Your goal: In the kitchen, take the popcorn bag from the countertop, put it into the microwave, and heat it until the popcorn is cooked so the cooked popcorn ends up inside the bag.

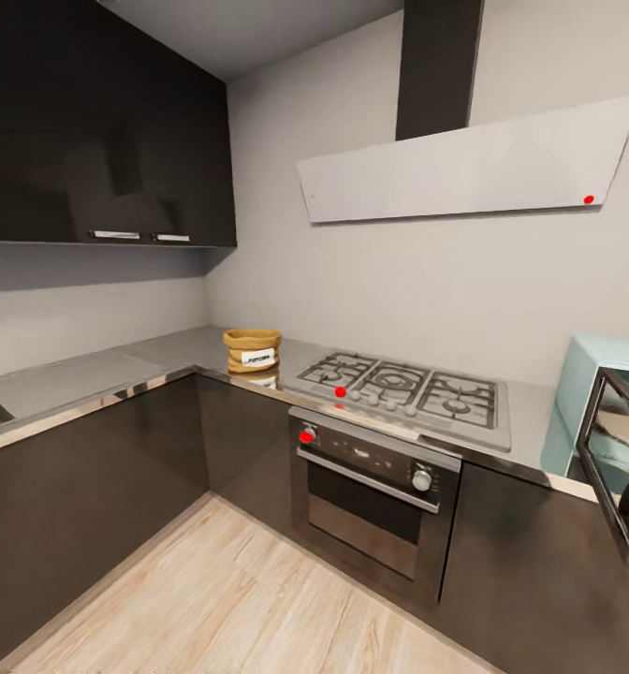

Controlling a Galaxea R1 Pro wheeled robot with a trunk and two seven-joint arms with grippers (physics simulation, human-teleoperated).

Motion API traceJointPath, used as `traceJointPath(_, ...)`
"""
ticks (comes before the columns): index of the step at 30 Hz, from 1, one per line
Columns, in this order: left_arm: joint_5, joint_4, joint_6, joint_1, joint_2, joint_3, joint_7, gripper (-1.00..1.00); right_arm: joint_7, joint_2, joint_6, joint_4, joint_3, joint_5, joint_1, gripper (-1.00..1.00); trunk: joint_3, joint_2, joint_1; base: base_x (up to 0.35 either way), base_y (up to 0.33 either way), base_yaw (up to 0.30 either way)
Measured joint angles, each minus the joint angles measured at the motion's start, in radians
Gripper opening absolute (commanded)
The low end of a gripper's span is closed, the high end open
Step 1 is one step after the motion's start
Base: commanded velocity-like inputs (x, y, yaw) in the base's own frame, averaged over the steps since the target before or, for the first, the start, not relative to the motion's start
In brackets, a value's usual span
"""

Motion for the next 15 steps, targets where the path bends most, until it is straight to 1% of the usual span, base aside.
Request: traceJointPath(15, -0.002, 0.0, 0.0, 0.0, -0.002, -0.001, -0.001, 1.0, 0.0, 0.004, -0.002, 0.0, 0.001, 0.004, 0.0, 1.0, 0.007, 0.0, 0.0, 0.0, 0.0, 0.268)
